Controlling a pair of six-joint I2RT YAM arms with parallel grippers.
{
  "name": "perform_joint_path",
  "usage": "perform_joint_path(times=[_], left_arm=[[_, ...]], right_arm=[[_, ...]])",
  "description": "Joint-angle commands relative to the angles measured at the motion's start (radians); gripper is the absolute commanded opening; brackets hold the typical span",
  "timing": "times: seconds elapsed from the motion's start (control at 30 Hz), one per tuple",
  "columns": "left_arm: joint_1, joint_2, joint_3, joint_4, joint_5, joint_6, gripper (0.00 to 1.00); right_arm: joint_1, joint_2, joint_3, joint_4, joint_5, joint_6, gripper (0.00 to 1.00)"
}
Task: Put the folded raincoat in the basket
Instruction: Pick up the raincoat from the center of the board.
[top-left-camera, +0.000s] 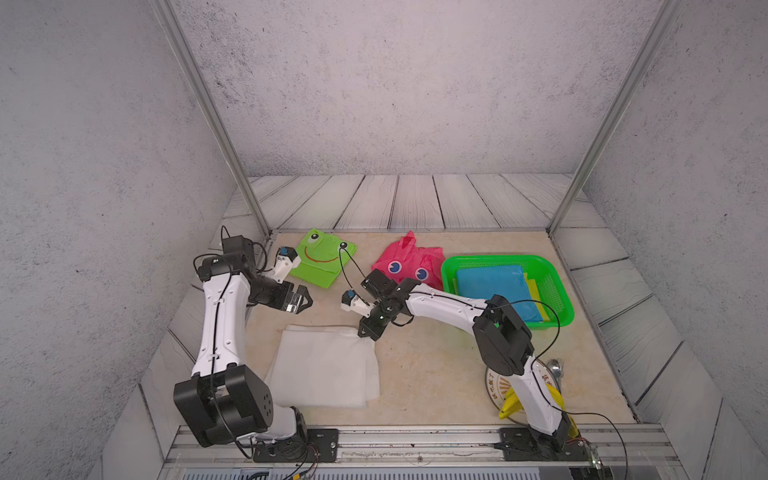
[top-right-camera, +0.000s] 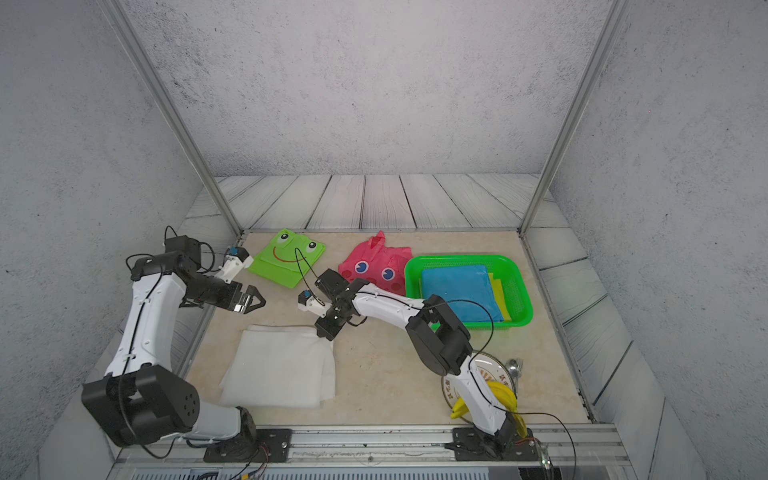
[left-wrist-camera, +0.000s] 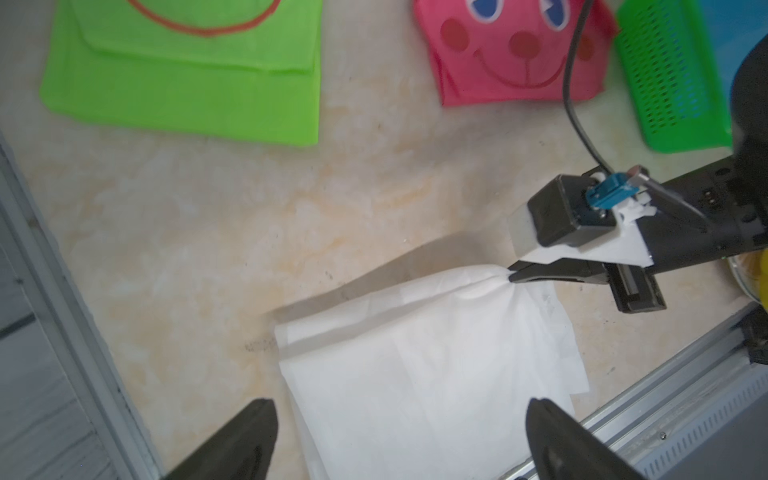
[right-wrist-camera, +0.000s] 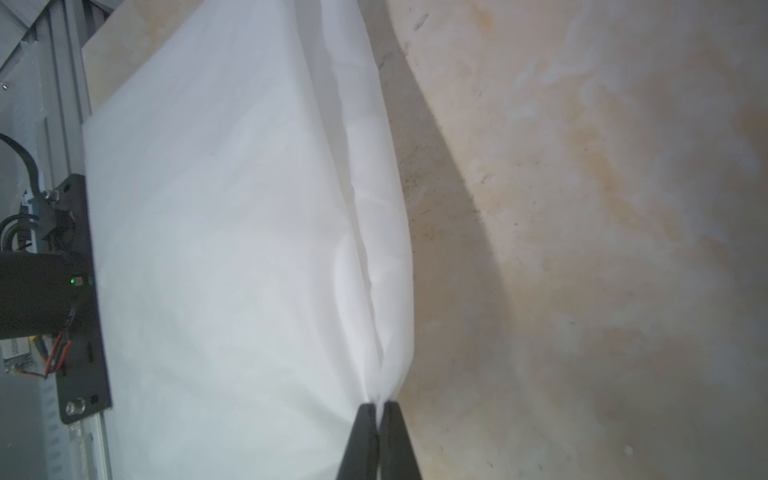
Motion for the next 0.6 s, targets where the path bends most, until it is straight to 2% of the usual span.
perform_joint_path(times=[0.0, 0.07, 0.17, 0.2, 0.27, 0.3, 0.37, 0.43, 0.57], left_arm=[[-0.004, 0.007, 0.019, -0.039, 0.241, 0.183, 1.0], [-0.008, 0.013, 0.003, -0.013, 0.349, 0.327, 1.0], [-0.031, 0.032, -0.033, -0.08, 0.483, 0.667, 1.0], [-0.052, 0.041, -0.042, -0.131, 0.503, 0.809, 0.99], [-0.099, 0.058, -0.064, -0.202, 0.499, 1.015, 1.0], [-0.134, 0.067, -0.078, -0.221, 0.471, 1.08, 1.0], [-0.209, 0.08, -0.108, -0.211, 0.386, 1.13, 1.0], [-0.267, 0.082, -0.157, -0.143, 0.312, 1.12, 0.99], [-0.292, 0.068, -0.254, -0.018, 0.299, 1.156, 1.0]], right_arm=[[-0.006, -0.107, -0.052, 0.003, 0.109, -0.152, 0.0], [-0.007, -0.152, -0.099, 0.018, 0.132, -0.215, 0.0], [-0.007, -0.212, -0.164, 0.042, 0.139, -0.292, 0.0], [-0.007, -0.232, -0.184, 0.052, 0.143, -0.308, 0.0], [-0.007, -0.261, -0.217, 0.072, 0.146, -0.332, 0.0], [-0.007, -0.276, -0.231, 0.08, 0.153, -0.337, 0.0], [-0.008, -0.299, -0.249, 0.082, 0.163, -0.348, 0.0], [-0.008, -0.321, -0.264, 0.08, 0.166, -0.362, 0.0], [-0.007, -0.385, -0.309, 0.099, 0.154, -0.388, 0.0]])
